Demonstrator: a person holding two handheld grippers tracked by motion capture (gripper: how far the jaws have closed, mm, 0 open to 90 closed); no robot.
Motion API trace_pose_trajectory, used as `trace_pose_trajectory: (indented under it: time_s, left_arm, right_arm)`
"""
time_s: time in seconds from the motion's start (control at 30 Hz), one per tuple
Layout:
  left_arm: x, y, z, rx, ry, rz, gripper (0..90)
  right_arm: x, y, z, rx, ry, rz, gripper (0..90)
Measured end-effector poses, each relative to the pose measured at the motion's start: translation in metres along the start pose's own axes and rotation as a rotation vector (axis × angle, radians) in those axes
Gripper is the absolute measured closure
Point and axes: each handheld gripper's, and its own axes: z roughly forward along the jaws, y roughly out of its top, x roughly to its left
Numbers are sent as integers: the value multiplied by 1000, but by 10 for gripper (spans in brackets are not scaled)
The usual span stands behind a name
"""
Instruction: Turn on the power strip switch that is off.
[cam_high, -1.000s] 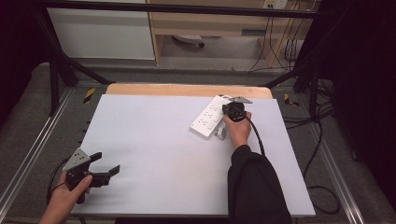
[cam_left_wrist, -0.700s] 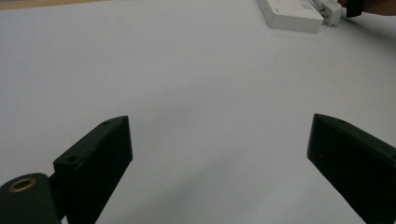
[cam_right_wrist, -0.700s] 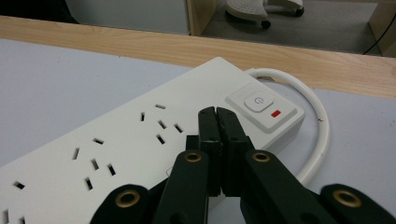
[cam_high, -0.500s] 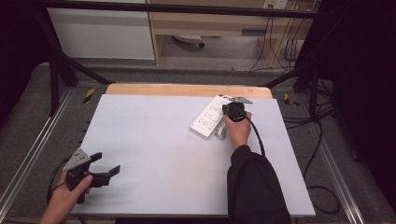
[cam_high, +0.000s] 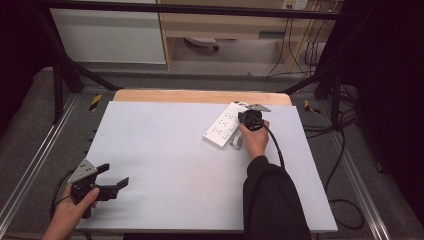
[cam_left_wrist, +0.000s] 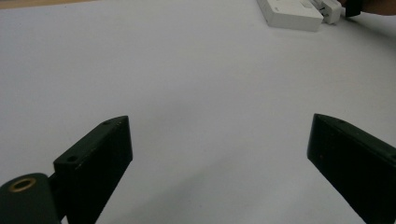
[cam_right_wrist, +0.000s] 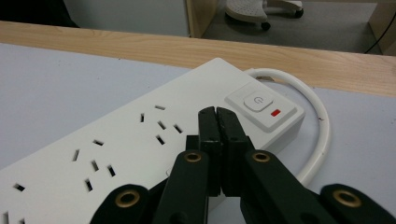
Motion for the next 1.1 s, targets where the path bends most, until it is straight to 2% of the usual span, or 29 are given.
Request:
trace_pose_trajectory:
  time_s: [1.1]
  left_arm:
    - [0,0,0,5,1,-1,70]
  right_arm:
    - [-5,-1,-1,8,-10,16,900]
